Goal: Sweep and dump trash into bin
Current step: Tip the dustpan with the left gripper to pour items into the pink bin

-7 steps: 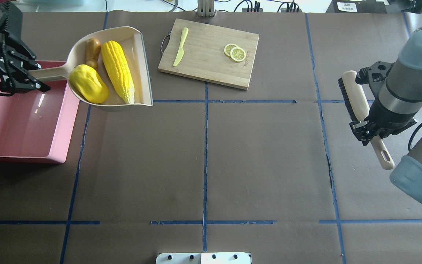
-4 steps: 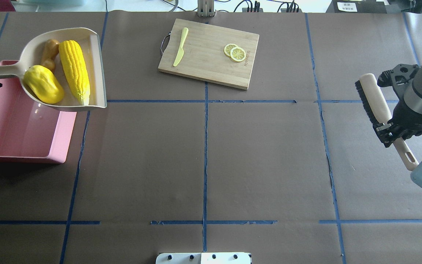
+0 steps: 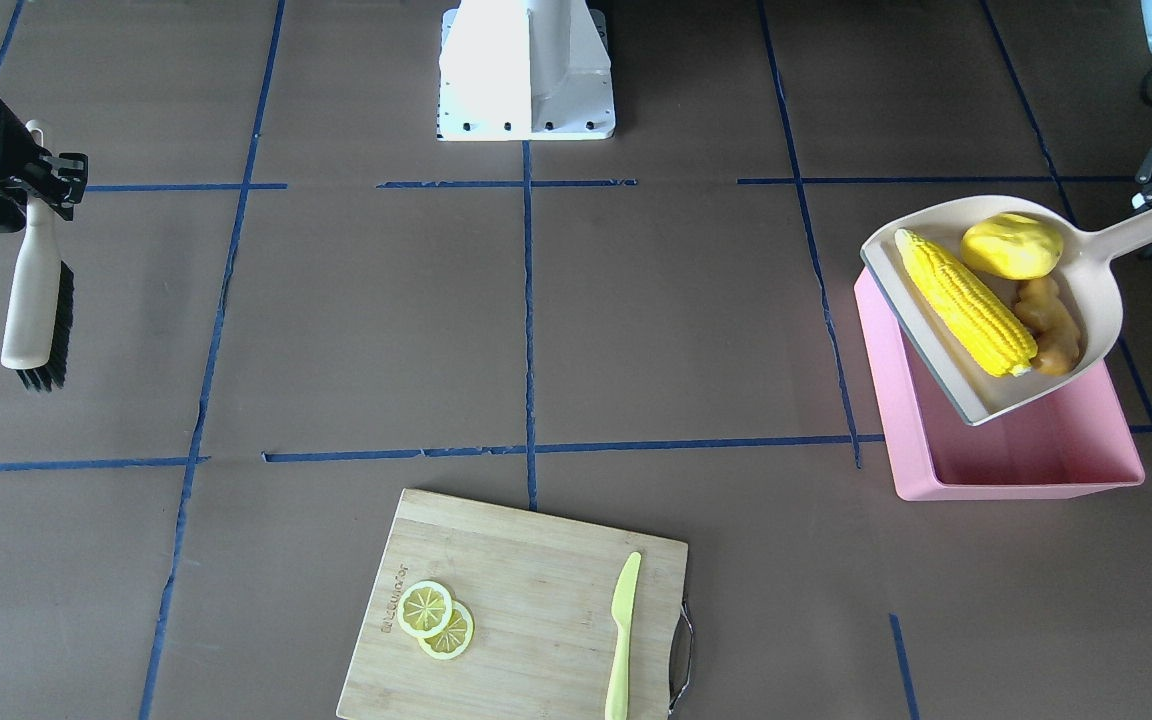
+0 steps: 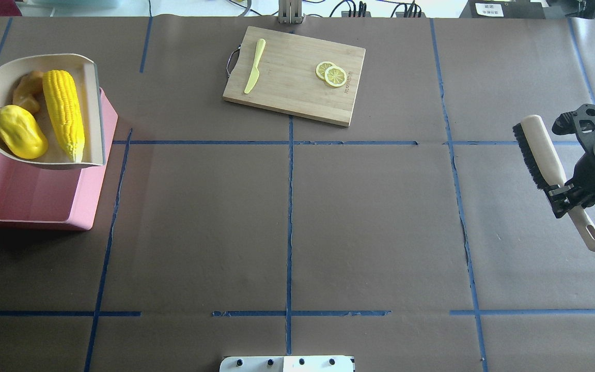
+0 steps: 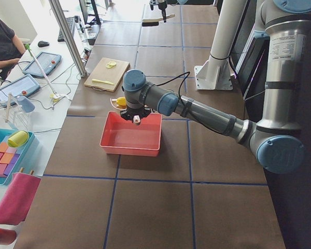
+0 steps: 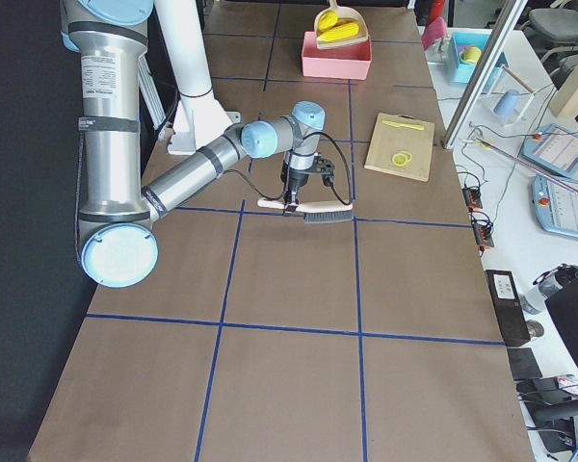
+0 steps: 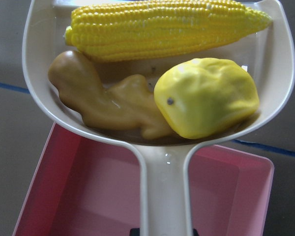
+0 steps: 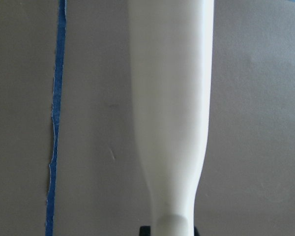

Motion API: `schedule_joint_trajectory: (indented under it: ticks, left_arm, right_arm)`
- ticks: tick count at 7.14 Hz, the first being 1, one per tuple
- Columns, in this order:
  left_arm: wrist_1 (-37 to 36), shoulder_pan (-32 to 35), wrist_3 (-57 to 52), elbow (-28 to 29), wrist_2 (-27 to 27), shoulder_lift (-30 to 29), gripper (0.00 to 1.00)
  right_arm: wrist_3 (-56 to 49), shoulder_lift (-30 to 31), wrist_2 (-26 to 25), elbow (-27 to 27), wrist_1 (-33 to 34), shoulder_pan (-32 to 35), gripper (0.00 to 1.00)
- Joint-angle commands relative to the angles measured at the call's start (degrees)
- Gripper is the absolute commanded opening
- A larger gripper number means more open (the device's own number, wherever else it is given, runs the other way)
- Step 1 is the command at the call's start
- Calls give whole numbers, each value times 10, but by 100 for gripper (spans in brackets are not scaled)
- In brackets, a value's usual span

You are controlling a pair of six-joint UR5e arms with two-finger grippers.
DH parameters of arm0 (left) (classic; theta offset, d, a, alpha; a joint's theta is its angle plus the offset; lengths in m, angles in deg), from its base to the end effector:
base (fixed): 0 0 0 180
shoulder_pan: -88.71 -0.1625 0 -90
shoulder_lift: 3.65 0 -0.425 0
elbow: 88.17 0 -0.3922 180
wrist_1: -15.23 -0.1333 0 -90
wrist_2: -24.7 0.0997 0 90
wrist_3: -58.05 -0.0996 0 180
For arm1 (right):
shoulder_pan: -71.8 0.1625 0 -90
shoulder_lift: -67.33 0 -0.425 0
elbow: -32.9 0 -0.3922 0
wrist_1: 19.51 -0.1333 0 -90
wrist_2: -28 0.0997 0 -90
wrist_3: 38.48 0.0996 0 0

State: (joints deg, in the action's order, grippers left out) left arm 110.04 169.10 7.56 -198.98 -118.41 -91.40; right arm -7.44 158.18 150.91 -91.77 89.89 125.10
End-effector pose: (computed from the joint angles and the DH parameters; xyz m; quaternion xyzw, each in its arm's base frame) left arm 0.0256 -0.4727 0.4777 0.3226 0.3470 0.5170 0.7129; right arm -0.1976 -0.3976 0.4253 -0.0567 -0.3004 -0.0825 0.9485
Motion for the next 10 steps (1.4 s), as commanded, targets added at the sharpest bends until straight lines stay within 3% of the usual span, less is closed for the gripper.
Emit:
schedule_joint_trajectory:
  ticks: [1, 2, 4, 8, 10]
  left_arm:
    - [3, 48, -58, 39, -38, 33, 0]
    - [1, 76, -97, 61, -38, 35, 0]
    - [0, 93, -98, 50, -11, 32, 0]
    - [-2, 90, -99, 18, 156, 32, 0]
    - [-2, 83, -99, 3, 188, 31, 0]
  right_arm:
    - [0, 0, 2, -2, -3, 2, 0]
    - [1, 0, 2, -5, -3, 2, 0]
    - [2, 0, 2, -5, -3, 2, 0]
    - [1, 1, 2, -3, -3, 2, 0]
    - [0, 3, 2, -2, -3, 2, 0]
